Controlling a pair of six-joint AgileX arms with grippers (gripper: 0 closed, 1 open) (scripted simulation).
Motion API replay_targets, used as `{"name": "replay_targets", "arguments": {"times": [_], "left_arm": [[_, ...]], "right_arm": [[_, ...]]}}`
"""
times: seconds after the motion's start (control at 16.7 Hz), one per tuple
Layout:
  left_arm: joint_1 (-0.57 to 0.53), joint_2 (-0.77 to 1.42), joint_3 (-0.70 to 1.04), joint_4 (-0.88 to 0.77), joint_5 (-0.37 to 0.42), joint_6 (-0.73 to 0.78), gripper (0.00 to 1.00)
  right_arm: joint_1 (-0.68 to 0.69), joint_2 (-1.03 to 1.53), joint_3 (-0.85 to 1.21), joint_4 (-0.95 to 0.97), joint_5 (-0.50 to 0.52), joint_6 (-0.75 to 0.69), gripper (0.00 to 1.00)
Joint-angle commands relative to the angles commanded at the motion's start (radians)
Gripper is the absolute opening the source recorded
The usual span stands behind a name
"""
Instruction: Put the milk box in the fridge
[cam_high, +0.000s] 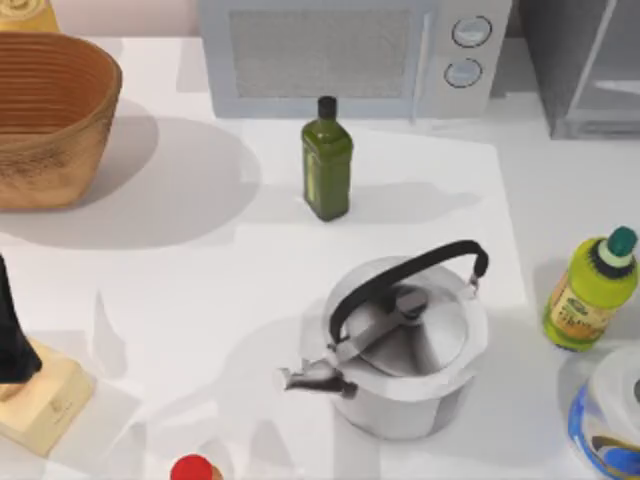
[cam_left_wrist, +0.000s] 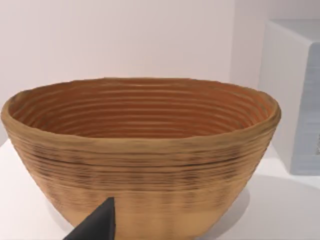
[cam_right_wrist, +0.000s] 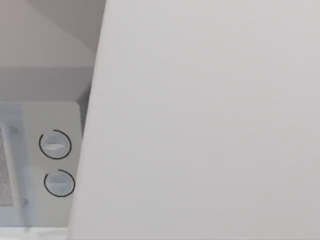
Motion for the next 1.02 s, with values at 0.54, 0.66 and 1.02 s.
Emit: {"name": "replay_targets", "arguments": {"times": [0.54, 0.66, 1.02], "left_arm": [[0.000, 0.000, 0.000, 0.000, 0.000, 0.000, 1.00], [0.000, 0.000, 0.000, 0.000, 0.000, 0.000, 1.00], [0.000, 0.000, 0.000, 0.000, 0.000, 0.000, 1.00]], "right_arm": [[-0.118, 0.975, 0.419, 0.514, -0.114, 0.009, 0.00], [-0.146, 1.205, 0.513, 0.629, -0.138, 0.009, 0.00], [-0.215, 1.725, 0.739, 0.906, -0.192, 0.007, 0.00]]}}
